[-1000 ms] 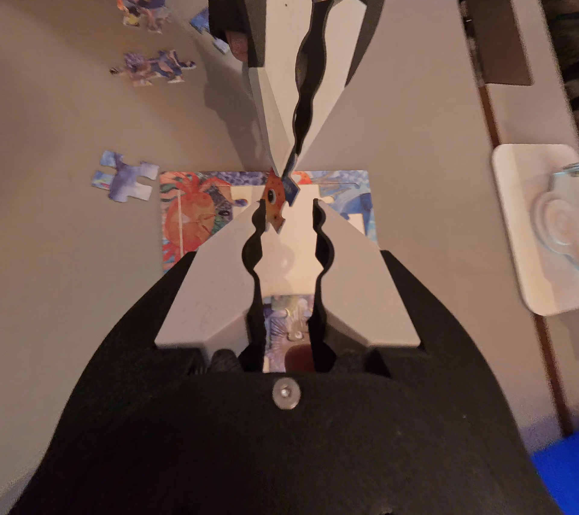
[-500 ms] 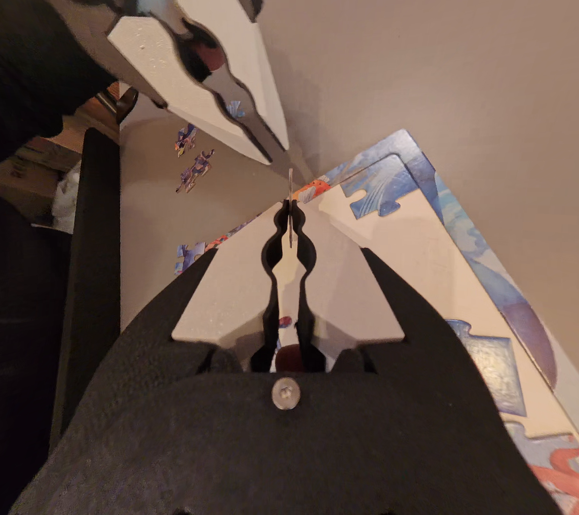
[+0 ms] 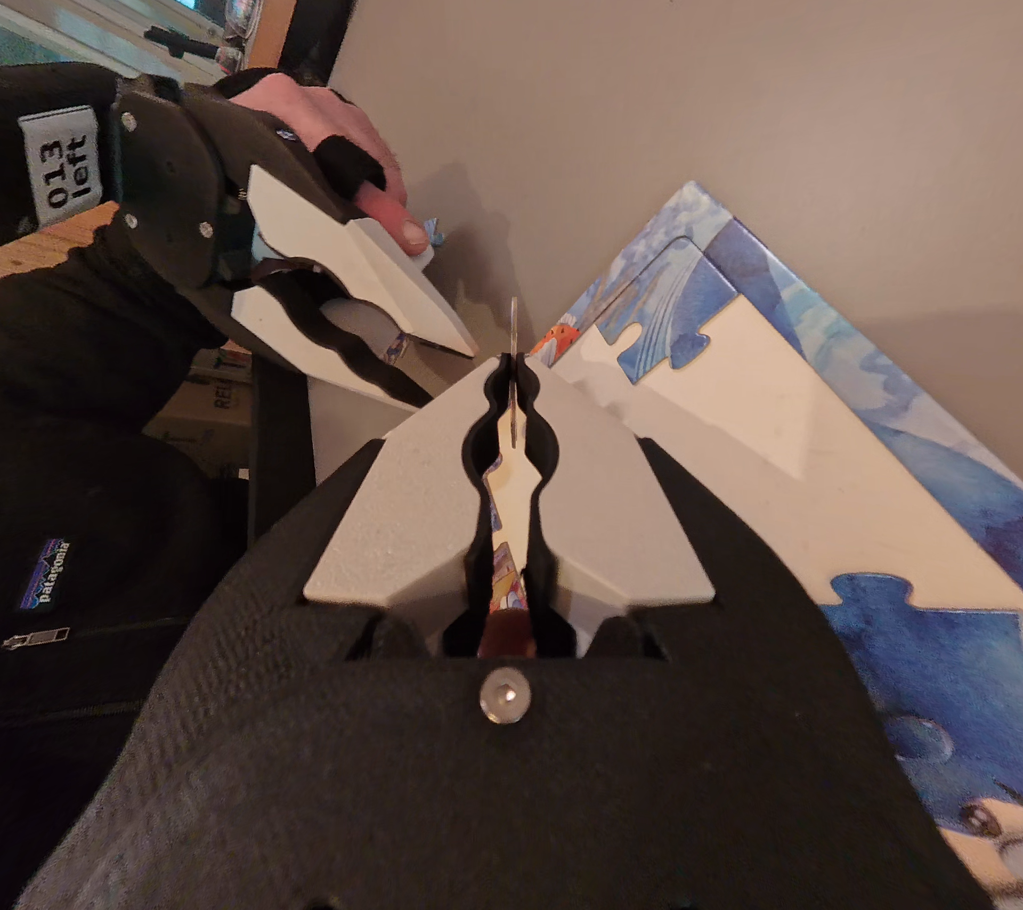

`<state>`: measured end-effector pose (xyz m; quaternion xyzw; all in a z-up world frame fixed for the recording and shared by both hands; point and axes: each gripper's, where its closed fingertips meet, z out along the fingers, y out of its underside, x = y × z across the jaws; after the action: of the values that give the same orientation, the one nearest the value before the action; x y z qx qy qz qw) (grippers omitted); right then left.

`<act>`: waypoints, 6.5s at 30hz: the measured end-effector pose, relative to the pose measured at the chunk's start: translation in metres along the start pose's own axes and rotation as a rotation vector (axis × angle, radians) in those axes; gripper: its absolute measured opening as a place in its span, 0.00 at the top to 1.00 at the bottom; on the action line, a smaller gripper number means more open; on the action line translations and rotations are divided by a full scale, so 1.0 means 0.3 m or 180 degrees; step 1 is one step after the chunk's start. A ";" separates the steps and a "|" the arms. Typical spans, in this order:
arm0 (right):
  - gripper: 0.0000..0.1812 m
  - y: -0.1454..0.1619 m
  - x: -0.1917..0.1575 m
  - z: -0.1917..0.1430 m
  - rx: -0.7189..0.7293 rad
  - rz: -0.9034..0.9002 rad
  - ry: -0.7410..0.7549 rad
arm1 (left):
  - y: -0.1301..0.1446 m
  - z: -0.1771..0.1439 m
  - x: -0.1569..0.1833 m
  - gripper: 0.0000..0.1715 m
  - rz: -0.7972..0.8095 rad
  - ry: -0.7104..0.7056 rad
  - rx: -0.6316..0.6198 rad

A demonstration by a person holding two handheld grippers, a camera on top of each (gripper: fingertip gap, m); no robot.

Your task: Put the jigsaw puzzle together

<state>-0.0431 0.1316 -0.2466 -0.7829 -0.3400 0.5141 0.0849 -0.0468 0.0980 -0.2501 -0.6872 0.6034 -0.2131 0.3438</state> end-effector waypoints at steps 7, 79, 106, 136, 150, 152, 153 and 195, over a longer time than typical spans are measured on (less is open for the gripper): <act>1.00 0.023 0.051 0.031 0.0038 0.0095 0.0171 | 0.040 0.044 0.017 0.82 0.0062 -0.0002 -0.0100; 0.94 0.135 0.006 0.126 -0.0970 -0.3024 0.1646 | 0.116 0.102 -0.313 0.74 -0.0763 0.0306 -0.0320; 0.96 0.109 0.037 0.111 -0.0702 -0.2749 0.1444 | 0.116 0.103 -0.318 0.79 -0.0766 0.0369 -0.0290; 1.00 -0.034 0.079 0.078 -0.0622 -0.2678 0.1913 | 0.136 0.085 -0.341 0.79 -0.0731 0.0246 -0.0336; 0.98 -0.027 -0.054 -0.013 -0.0531 -0.2711 0.1706 | 0.062 -0.070 -0.336 0.72 -0.0616 -0.0128 -0.0117; 0.95 0.034 -0.116 -0.075 -0.0520 -0.2726 0.1563 | 0.068 -0.145 -0.292 0.68 -0.0371 -0.0329 -0.0242; 0.91 0.069 -0.143 -0.104 -0.0518 -0.2730 0.1507 | 0.070 -0.180 -0.259 0.66 -0.0241 -0.0419 -0.0277; 0.61 0.621 -0.227 -0.461 -0.0428 -0.2171 0.0995 | 0.064 -0.322 0.516 0.43 -0.0753 0.0402 -0.0164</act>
<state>0.1426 -0.0212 -0.2224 -0.6975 -0.5969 0.3072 0.2504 -0.1003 -0.0746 -0.2179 -0.7474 0.5438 -0.2794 0.2599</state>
